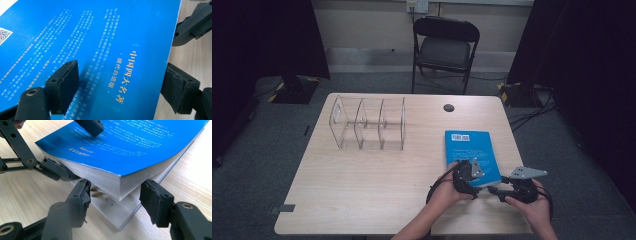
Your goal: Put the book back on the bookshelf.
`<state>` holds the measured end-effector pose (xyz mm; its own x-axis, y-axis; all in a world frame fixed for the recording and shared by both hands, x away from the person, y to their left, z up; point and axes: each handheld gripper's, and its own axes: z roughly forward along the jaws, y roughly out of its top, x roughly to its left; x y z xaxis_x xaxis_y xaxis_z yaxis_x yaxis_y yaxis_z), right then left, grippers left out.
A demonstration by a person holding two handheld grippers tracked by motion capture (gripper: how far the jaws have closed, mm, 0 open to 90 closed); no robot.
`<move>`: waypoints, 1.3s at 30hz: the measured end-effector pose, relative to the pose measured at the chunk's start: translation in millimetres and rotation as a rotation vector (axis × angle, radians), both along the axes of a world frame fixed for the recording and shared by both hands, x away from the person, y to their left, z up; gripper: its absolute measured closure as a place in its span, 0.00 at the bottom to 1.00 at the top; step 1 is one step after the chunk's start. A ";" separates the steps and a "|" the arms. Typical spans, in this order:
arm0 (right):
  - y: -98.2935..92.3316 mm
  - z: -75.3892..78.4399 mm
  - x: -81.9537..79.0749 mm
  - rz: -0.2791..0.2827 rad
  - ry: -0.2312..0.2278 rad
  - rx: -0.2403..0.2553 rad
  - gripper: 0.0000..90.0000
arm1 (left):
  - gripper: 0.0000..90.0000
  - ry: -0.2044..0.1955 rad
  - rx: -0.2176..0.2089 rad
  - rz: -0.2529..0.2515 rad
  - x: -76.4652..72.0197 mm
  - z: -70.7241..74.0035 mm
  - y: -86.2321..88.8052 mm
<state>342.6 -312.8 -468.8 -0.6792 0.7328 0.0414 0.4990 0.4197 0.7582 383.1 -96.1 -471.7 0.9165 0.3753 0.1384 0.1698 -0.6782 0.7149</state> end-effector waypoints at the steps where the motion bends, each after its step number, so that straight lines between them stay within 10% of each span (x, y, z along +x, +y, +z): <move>1: -0.1 -0.1 0.0 -0.001 0.000 0.000 0.46 | 0.23 0.002 0.001 -0.005 0.1 0.4 0.6; 26: -5.1 -10.2 0.9 -0.011 0.036 0.015 0.38 | 0.67 0.030 0.006 -0.078 -3.5 13.9 5.2; 39: -12.7 -15.5 1.7 -0.016 0.036 -0.012 0.35 | 0.73 0.050 0.028 -0.073 -4.1 20.0 4.6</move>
<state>344.3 -325.5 -484.4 -0.6655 0.7443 0.0564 0.5326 0.4205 0.7345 379.0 -91.5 -451.7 0.9473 0.3039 0.1011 0.1544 -0.7098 0.6873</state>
